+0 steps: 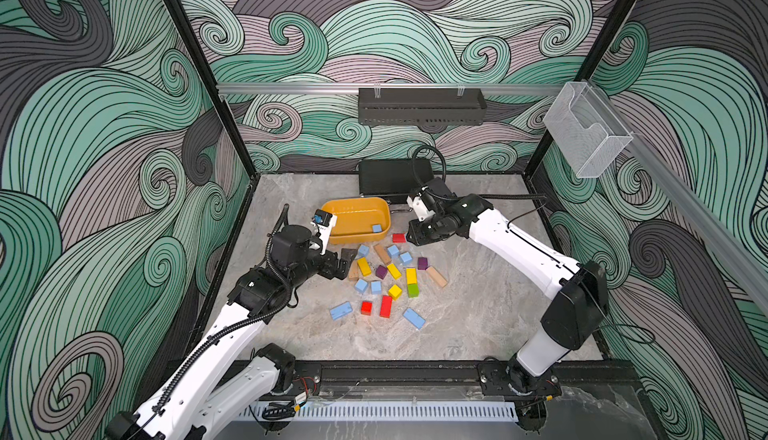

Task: Pick out the blue building blocks
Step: Pick up the building block from the center of the board, then place the building block in the storage box.

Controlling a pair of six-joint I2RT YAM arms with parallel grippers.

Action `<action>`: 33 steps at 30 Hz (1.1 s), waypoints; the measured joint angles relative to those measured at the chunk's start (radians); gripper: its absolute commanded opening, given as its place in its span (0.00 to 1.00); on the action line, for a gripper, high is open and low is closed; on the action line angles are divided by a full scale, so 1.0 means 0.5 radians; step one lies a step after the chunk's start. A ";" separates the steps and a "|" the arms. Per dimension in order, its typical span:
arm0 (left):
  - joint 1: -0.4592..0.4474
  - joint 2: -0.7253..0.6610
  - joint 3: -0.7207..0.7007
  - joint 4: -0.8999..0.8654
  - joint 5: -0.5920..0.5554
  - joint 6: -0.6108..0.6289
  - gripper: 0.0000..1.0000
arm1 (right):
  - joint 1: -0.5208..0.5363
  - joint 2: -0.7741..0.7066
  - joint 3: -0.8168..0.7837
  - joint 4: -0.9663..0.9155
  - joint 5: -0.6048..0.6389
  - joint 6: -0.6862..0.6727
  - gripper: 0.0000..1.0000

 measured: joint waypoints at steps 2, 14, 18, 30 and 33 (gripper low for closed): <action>0.013 0.005 0.001 0.000 -0.009 0.000 0.99 | 0.006 0.070 0.098 -0.010 -0.020 -0.015 0.00; 0.302 0.095 0.004 0.033 0.063 -0.007 0.99 | 0.087 0.590 0.721 -0.101 -0.059 -0.074 0.00; 0.463 0.129 -0.003 0.065 0.150 -0.018 0.99 | 0.111 0.767 0.934 -0.129 -0.058 -0.095 0.00; 0.541 0.247 -0.247 0.277 0.178 -0.039 0.99 | 0.127 1.127 1.353 -0.217 0.033 -0.175 0.00; 0.544 0.261 -0.288 0.298 0.179 -0.037 0.99 | 0.127 1.183 1.407 -0.224 0.096 -0.208 0.00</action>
